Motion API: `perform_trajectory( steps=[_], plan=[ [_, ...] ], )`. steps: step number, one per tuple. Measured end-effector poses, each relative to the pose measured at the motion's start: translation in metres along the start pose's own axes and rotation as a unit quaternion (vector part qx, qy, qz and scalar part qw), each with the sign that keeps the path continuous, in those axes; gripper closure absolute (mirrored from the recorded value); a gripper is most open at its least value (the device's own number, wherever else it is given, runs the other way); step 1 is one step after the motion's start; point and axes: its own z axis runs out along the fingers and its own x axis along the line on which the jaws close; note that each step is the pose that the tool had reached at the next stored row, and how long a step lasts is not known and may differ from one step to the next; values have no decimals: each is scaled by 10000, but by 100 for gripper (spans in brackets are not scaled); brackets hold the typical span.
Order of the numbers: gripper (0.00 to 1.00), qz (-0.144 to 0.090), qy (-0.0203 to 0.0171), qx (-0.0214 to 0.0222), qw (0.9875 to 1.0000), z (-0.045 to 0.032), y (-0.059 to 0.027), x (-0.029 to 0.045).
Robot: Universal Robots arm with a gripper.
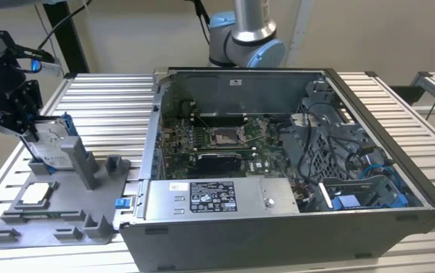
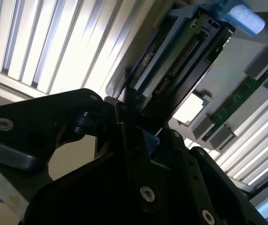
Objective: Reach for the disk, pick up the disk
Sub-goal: 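Pick up the disk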
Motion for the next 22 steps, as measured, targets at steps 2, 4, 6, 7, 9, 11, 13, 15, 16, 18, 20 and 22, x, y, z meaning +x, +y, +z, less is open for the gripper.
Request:
perform_trajectory(
  steps=[2, 4, 6, 7, 9, 11, 13, 15, 16, 18, 20, 22],
  plan=[
    [100, 0, 3, 2, 10000, 36, 1, -1],
    [100, 0, 5, 2, 10000, 62, 1, -1],
    [100, 0, 5, 4, 10000, 78, 1, -1],
    [100, 0, 5, 4, 10000, 77, 2, -1],
    [100, 0, 5, 7, 10000, 77, 1, -1],
    [100, 0, 5, 10, 10000, 79, 2, -1],
    [100, 0, 3, 33, 10000, 99, 2, -1],
    [100, -1, 3, 48, 10000, 108, 2, 0],
    [100, -1, 4, 48, 10000, 108, 2, 0],
    [100, -1, 4, 49, 10000, 109, 2, 0],
    [100, -1, 3, 49, 10000, 111, 2, 0],
    [100, -1, 3, 49, 10000, 112, 2, 0]
  ],
)
